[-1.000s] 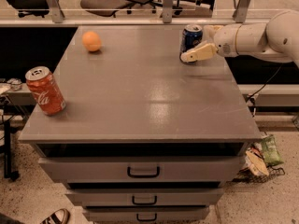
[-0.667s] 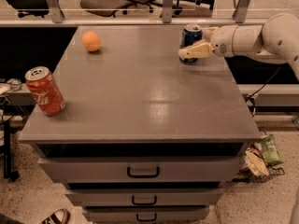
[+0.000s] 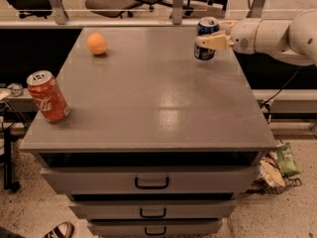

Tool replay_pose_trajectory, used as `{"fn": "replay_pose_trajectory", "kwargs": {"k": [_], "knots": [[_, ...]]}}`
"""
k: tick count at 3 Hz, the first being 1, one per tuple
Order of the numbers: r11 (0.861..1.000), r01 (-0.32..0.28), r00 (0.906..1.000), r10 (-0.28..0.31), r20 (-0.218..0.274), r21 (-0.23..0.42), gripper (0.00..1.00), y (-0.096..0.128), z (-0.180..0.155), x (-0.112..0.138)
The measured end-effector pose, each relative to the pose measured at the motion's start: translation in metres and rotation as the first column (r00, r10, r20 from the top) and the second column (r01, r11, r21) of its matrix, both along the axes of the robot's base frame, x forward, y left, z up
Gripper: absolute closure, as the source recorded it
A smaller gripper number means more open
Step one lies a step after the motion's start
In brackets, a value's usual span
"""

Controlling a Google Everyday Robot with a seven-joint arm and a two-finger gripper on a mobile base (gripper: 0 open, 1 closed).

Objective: Move pepsi can near orange

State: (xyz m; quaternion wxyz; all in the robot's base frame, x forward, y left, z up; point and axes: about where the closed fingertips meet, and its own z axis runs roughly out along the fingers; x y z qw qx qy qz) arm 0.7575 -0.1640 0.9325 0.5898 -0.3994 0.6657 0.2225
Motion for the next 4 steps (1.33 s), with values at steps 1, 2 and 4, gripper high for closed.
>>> {"fn": "replay_pose_trajectory", "kwargs": {"k": [1,2,4], "knots": [[1.0,0.0,0.9972,-0.001,0.074,0.021,0.96,-0.028,0.043,-0.012],[1.0,0.001,0.9958,-0.004,0.092,0.025,1.0,-0.03,0.054,-0.012],[0.998,-0.05,0.9933,0.045,0.107,0.043,1.0,0.011,0.048,-0.006]]}}
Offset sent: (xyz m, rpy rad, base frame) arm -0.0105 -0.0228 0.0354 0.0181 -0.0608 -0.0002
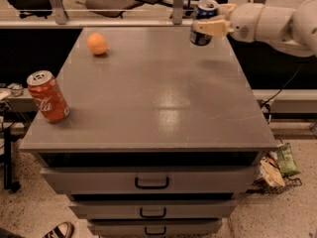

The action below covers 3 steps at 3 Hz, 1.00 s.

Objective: Move pepsi can near orange

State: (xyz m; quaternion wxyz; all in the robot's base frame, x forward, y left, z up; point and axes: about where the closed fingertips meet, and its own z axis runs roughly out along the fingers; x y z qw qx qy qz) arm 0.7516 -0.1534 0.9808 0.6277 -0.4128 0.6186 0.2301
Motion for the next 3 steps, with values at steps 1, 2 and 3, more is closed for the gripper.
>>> {"fn": "replay_pose_trajectory", "kwargs": {"k": [1,2,3], "knots": [[1.0,-0.025,0.9995,0.025,0.02,0.004,1.0,0.053,0.0,0.001],[1.0,-0.023,0.9992,0.023,0.032,-0.009,1.0,0.111,-0.009,-0.002],[0.999,-0.021,0.9989,0.022,0.042,-0.039,1.0,0.157,-0.022,-0.003]]}}
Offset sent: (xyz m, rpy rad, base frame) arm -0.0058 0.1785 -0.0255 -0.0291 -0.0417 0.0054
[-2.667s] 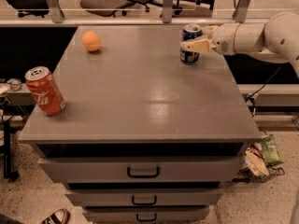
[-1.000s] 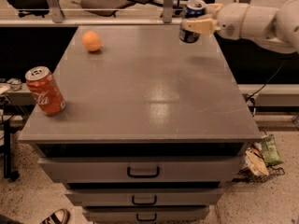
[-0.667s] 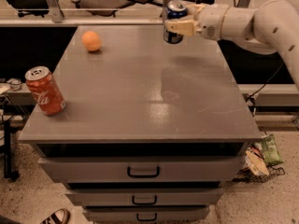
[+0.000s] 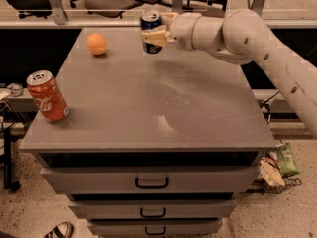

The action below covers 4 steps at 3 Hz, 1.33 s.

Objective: Move pepsi can near orange

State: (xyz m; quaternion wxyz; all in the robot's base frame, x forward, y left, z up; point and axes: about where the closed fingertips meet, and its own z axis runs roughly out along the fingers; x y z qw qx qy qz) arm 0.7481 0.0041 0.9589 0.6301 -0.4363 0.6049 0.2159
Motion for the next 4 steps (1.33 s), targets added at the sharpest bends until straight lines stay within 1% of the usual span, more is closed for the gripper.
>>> {"fn": "replay_pose_trajectory", "kwargs": {"k": [1,2,3,4], "knots": [[1.0,-0.008,0.9998,0.008,0.016,0.001,1.0,0.04,-0.007,0.007],[1.0,-0.022,0.9997,0.022,0.011,0.007,1.0,0.07,-0.017,0.018],[0.999,-0.033,0.9992,0.034,-0.022,0.039,1.0,0.091,-0.029,0.034],[0.996,-0.06,0.9952,0.064,-0.073,0.059,0.82,0.109,-0.034,0.044]]}}
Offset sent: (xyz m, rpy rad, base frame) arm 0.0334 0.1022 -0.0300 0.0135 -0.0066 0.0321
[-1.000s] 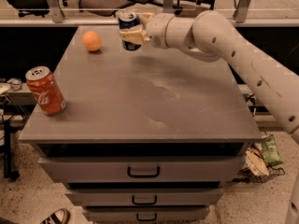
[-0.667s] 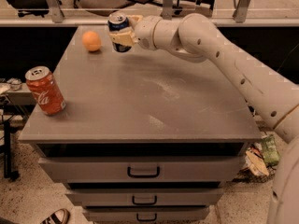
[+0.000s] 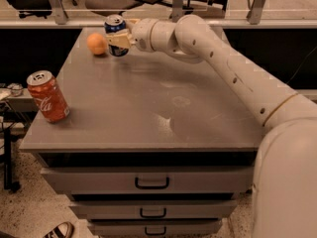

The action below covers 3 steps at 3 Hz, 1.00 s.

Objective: Move pepsi can near orange

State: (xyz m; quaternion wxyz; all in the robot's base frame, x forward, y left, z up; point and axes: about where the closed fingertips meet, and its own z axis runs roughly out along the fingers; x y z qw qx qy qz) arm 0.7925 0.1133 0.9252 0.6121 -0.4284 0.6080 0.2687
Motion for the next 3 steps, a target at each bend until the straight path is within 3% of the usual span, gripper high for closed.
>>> {"fn": "replay_pose_trajectory", "kwargs": {"k": [3], "knots": [[0.999,-0.035,0.9978,0.032,-0.058,-0.041,0.13,0.016,-0.022,0.018]]}}
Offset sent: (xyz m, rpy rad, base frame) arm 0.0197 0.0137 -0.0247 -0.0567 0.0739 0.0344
